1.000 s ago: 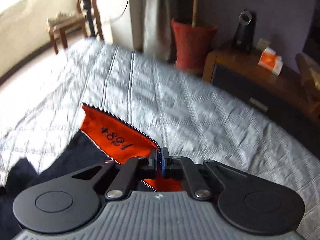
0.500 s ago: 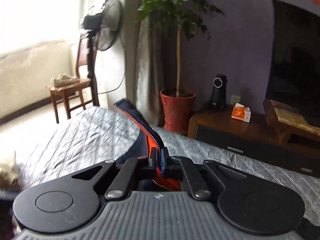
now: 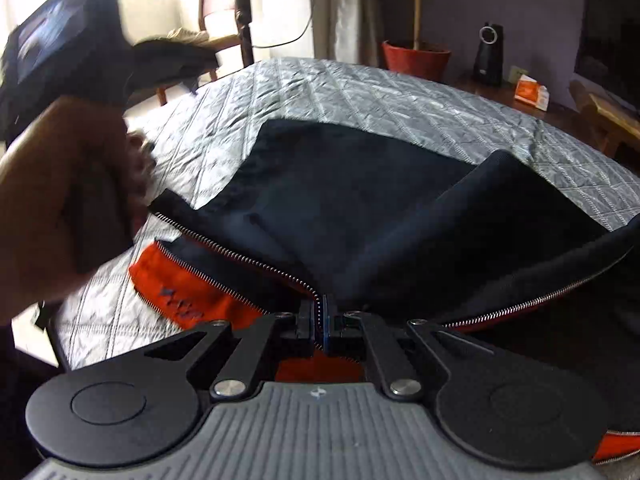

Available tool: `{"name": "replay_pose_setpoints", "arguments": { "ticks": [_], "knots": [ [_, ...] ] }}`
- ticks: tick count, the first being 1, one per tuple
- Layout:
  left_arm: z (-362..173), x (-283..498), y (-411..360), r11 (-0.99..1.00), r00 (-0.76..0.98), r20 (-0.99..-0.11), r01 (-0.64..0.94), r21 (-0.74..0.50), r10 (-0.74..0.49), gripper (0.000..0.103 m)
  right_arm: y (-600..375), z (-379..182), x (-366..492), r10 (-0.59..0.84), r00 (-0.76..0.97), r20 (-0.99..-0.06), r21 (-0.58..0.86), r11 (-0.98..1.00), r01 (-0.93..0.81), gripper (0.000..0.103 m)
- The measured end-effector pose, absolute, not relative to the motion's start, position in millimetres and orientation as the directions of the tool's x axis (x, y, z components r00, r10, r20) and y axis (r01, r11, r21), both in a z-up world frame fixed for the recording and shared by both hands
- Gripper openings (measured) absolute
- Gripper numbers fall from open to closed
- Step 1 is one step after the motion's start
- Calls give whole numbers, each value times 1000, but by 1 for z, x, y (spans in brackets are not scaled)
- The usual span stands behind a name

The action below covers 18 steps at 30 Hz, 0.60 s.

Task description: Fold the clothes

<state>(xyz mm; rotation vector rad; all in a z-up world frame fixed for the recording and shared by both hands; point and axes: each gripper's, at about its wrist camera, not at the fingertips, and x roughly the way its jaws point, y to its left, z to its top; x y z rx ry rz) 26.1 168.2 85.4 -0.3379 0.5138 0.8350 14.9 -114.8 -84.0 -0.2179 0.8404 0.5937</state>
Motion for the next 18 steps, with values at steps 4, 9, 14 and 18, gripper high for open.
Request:
{"name": "replay_pose_setpoints", "arguments": {
  "ticks": [4,9,14,18],
  "knots": [
    [89,28,155,655,583,-528,-753,-66,618,102,-114,-86,23,407,452,-794,66,796,-602,7],
    [95,33,120,770,688,-472,-637,-28,552,103,-167,-55,63,562,397,-725,370,805,-464,37],
    [67,58,93,866,654,-637,-498,43,407,103,-274,-28,135,374,586,-719,410,909,-76,37],
    [62,63,80,894,664,-650,-446,53,370,103,-361,-13,206,286,662,-693,550,804,228,43]
  ]
}}
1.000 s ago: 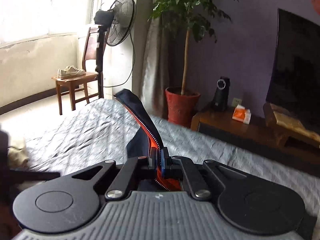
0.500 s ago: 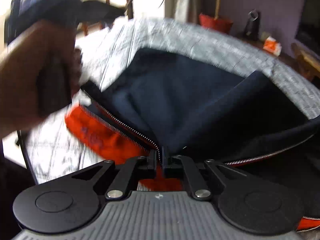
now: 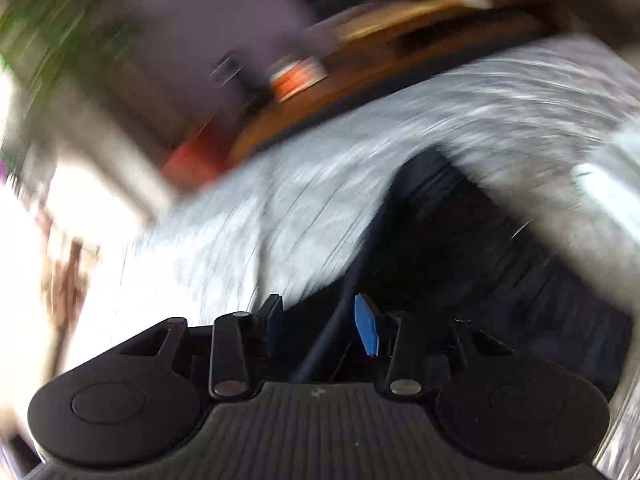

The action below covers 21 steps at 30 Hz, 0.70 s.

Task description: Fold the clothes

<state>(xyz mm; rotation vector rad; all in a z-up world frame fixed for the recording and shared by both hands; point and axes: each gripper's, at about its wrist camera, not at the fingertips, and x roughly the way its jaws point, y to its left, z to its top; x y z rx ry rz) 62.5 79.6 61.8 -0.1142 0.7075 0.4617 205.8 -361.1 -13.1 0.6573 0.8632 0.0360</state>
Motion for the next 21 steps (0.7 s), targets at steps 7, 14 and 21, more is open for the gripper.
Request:
{"name": "replay_pose_setpoints", "arguments": {
  "ticks": [7,14,21],
  "knots": [
    [42,64,73,910,620,-703,-404,96,349,103,-412,-36,277,251,608,-753,614,601,513,49],
    [25,70,67,917,570,-740,-362,166,358,103,-410,-67,291,206,555,-806,551,604,576,44],
    [26,66,63,920,581,-727,-346,185,365,103,-395,-65,304,147,558,-817,469,733,493,17]
  ]
}}
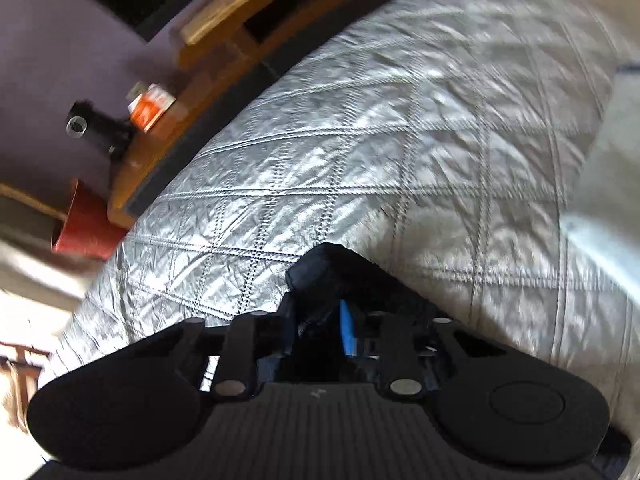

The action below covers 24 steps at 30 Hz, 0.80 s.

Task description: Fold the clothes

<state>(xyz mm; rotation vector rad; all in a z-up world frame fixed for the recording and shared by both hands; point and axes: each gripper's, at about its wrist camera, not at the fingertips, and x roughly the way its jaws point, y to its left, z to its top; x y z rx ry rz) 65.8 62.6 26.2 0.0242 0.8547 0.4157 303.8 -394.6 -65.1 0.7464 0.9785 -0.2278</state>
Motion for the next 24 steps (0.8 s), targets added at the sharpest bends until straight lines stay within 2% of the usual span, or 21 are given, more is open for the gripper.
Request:
{"name": "replay_pose_setpoints", "arguments": {
  "ticks": [4,11,14,16,18,21,24],
  "knots": [
    [26,65,65,922,584,-730,-348,170,355,103,-394,-46,287,202,680,-705,573,727,378,15],
    [25,66,70,923,577,-747,-362,130,332,103,-414,3,193,353,859,-372,761,645,65,15],
    [25,66,73,923,573,-755,-368,110,319,103,-429,-12,146,439,864,-245,860,511,-16,16],
    [24,66,77,922,570,-763,-377,86,305,103,-440,-32,114,423,872,-245,901,431,44,16],
    [24,66,78,921,569,-766,-381,79,301,103,-447,-48,85,390,875,-288,911,392,125,16],
    [25,67,79,920,565,-769,-386,72,297,103,-455,-62,62,337,844,-418,867,426,259,16],
    [26,67,81,920,562,-775,-386,61,287,103,-459,-66,65,257,780,-571,761,522,385,16]
  ]
}}
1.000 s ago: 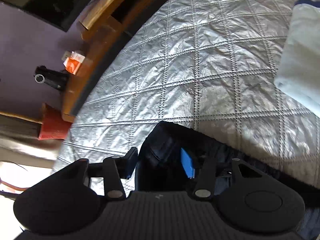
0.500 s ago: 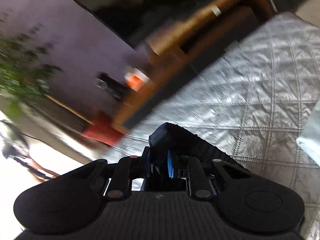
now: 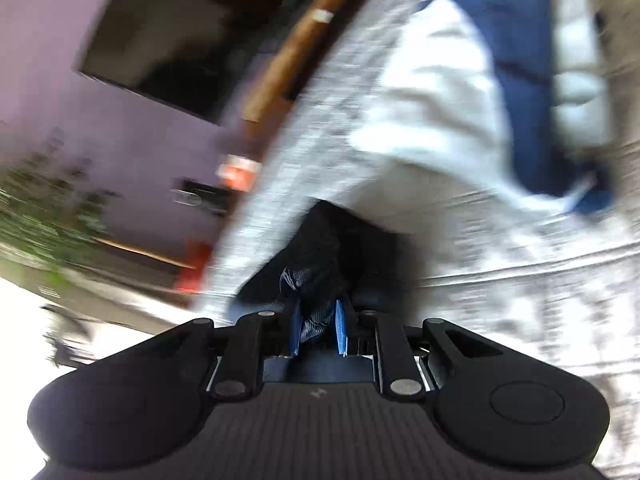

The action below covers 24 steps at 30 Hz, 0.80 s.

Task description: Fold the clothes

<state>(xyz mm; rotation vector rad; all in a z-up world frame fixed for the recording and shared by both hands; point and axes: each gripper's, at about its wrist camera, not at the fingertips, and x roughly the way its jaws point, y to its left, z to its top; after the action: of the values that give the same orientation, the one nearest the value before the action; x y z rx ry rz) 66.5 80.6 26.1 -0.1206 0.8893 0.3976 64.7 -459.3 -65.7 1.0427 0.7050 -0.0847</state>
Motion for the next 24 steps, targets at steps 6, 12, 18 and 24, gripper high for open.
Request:
{"name": "replay_pose_setpoints", "arguments": {
  "ticks": [6,12,18,24],
  "knots": [
    [43,48,75,965,624,-755,-256,48,203,103,-443,-57,82,199,727,-657,661,616,429,16],
    [67,-11,47,990,704,-707,41,135,67,103,-433,-62,96,198,680,-706,607,663,438,15],
    [63,-53,24,910,727,-682,231,344,73,102,-426,-59,98,201,667,-718,572,717,399,15],
    [52,-63,-2,822,721,-693,395,411,1,102,-424,-55,99,196,660,-725,545,749,377,15]
  ]
}}
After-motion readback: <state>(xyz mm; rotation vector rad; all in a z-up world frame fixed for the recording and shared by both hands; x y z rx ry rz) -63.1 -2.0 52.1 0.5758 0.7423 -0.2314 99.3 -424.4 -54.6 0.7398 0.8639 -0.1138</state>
